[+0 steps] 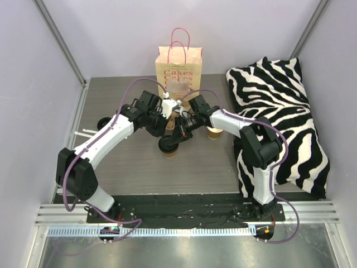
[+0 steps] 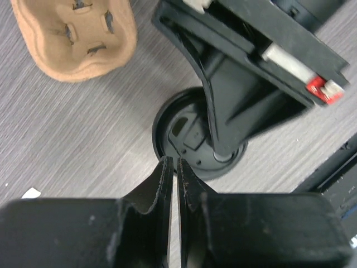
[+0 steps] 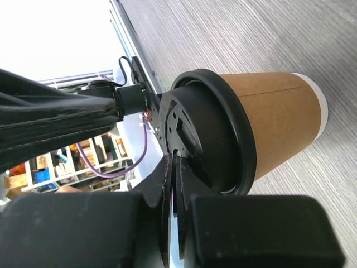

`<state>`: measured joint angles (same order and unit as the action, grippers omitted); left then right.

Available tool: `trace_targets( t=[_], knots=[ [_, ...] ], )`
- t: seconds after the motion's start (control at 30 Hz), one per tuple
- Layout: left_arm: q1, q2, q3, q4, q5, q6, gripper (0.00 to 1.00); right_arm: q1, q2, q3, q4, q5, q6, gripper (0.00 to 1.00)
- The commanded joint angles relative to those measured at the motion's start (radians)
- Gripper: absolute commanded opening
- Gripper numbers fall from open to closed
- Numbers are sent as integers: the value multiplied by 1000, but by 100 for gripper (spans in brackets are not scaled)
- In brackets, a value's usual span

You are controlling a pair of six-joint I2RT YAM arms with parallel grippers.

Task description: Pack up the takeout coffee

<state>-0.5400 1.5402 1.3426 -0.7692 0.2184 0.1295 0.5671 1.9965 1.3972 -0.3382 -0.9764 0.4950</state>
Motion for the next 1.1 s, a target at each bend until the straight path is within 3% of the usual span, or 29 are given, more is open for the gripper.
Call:
trace_targets(
  t=[0.0,0.2,0.43,0.67,0.83,0.93,1.07],
  knots=[
    [5,31,-25,77,6,-24,10,-3,7,31,-56,74,-59,8],
    [6,97,-115,120,-47,-7,9,-1,25,36,-79,88,-87,8],
    [6,34,-120,87,-31,-17,8,-3,39,49,-93,87,-102,7],
    [15,-57,-71,47,87,-94,14,-3,-19,118,-96,45,-110,9],
    [28,-60,-43,51,226,-228,17,-3,-97,109,-68,18,-90,11],
    [28,-34,-23,62,187,-263,16,-3,-148,83,-68,60,-96,12],
    [32,12,-17,71,167,-290,15,-4,-218,26,-105,241,-148,15]
  ],
)
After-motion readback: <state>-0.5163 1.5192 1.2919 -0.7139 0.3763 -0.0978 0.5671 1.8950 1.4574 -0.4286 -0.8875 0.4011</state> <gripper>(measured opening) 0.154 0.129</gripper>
